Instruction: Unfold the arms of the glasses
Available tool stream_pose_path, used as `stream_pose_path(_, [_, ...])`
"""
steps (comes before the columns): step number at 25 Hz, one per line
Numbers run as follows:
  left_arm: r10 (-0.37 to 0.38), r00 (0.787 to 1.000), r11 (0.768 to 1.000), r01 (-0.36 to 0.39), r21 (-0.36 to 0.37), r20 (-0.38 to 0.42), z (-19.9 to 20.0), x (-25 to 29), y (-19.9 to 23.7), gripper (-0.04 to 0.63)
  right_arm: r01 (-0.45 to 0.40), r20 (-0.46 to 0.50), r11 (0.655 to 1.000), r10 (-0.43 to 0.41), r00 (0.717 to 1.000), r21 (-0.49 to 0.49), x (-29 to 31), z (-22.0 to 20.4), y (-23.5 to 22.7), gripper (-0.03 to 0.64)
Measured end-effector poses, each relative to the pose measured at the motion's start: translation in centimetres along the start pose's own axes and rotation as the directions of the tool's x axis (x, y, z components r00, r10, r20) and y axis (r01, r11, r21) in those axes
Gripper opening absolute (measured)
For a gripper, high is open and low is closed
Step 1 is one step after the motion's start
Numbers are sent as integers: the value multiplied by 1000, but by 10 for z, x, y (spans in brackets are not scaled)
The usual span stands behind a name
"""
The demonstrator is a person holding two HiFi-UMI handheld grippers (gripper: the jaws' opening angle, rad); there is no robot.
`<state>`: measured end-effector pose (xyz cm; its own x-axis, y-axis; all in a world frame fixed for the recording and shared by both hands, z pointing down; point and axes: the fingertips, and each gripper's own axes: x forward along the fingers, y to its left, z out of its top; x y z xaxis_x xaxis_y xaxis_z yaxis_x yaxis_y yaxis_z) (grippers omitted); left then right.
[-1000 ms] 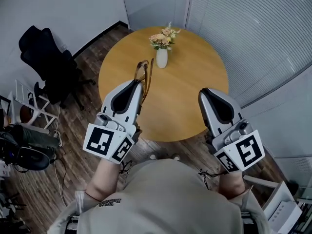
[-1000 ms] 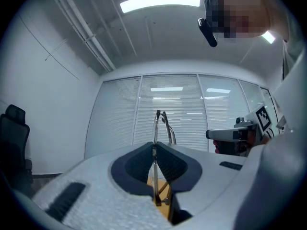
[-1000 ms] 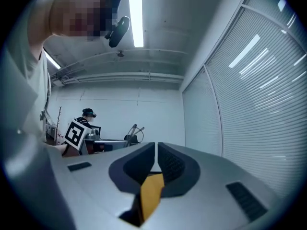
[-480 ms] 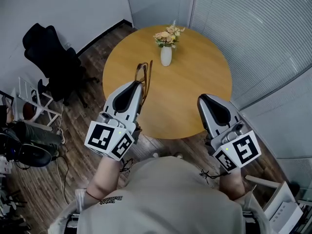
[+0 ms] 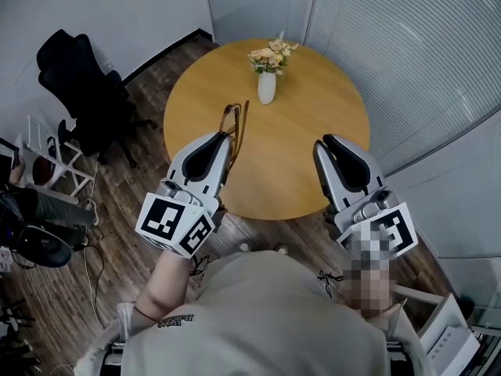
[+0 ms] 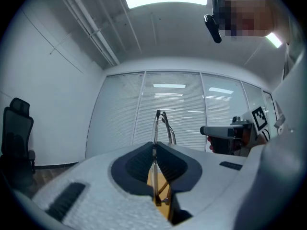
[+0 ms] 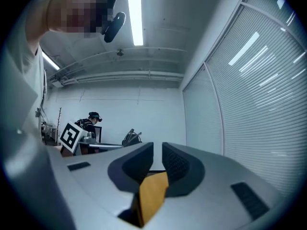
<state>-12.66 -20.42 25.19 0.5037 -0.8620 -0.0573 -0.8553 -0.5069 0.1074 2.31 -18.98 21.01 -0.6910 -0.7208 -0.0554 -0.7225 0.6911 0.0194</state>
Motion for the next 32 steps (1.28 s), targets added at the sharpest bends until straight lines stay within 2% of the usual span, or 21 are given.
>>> stream_pose_path(9, [-51, 998, 998, 51, 28, -22, -5, -1, -22, 40, -79, 58, 995, 83, 995, -67, 35, 44, 21, 43])
stream_pose_path(14, [-83, 996, 995, 85, 55, -36, -7, 4, -37, 40, -114, 26, 989, 117, 993, -93, 54, 40, 29, 43])
stream_pose_path(19, [-109, 993, 986, 114, 118, -45, -7, 8, -52, 40, -121, -8, 984, 121, 993, -132, 63, 32, 32, 43])
stream_pose_path(26, [-103, 994, 992, 106, 73, -44, -10, 17, -47, 38, -92, -39, 988, 88, 995, -121, 64, 17, 16, 43])
stream_pose_path(32, [-53, 998, 998, 54, 36, -20, -7, 17, -31, 40, -71, -58, 991, 65, 996, -111, 51, 7, 7, 43])
